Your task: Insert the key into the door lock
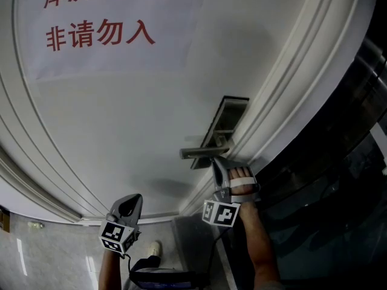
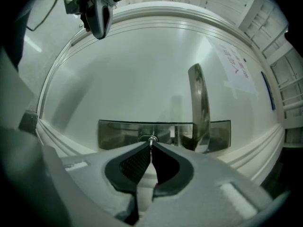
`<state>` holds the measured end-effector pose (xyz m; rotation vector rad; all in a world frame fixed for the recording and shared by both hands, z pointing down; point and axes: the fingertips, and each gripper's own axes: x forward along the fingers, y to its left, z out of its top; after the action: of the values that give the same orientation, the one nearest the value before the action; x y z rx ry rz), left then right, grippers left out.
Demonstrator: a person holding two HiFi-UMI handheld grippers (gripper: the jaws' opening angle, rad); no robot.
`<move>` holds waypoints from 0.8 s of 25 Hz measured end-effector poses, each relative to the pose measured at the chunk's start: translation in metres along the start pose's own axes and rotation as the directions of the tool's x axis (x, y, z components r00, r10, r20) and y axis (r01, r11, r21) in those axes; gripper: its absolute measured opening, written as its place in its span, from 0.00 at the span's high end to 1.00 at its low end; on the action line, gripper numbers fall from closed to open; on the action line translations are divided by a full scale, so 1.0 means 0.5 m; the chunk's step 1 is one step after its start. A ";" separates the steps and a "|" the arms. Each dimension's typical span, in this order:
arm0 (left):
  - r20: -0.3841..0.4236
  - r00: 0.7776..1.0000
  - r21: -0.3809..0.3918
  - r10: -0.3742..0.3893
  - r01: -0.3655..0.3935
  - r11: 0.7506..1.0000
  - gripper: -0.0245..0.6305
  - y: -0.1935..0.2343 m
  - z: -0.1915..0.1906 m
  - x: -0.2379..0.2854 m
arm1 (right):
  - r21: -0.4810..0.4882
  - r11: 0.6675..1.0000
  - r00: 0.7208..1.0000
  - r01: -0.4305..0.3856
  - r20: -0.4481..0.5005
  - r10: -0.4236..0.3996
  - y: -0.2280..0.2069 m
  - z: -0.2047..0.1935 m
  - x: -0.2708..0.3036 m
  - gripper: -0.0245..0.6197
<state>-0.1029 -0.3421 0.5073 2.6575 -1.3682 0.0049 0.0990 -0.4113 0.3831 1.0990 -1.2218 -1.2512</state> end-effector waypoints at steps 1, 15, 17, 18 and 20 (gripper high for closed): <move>0.001 1.000 0.000 0.001 -0.001 1.000 0.96 0.001 0.000 -0.001 | -0.002 1.000 1.000 0.002 -0.001 -0.002 0.001 0.000 0.000 0.94; 0.009 1.000 0.001 0.028 -0.028 1.000 0.96 0.004 0.002 -0.024 | 0.048 0.999 1.000 0.024 0.017 -0.025 -0.002 -0.002 -0.001 0.85; 0.011 1.000 0.002 0.029 -0.029 1.000 0.96 0.003 0.004 -0.026 | 0.055 0.998 1.000 0.016 0.022 -0.017 0.000 -0.001 -0.002 0.82; 0.012 0.999 0.003 0.030 -0.030 1.000 0.96 0.003 0.005 -0.027 | 0.059 0.998 1.000 0.011 0.023 -0.013 0.002 -0.001 -0.002 0.80; 0.014 0.999 0.005 0.033 -0.033 0.999 0.96 0.001 0.006 -0.029 | 0.064 0.998 1.000 0.004 0.028 -0.006 0.005 -0.001 -0.003 0.78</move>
<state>-0.1120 -0.3310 0.5035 2.6435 -1.4174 -0.0061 0.0996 -0.4097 0.3855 1.1347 -1.2880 -1.2424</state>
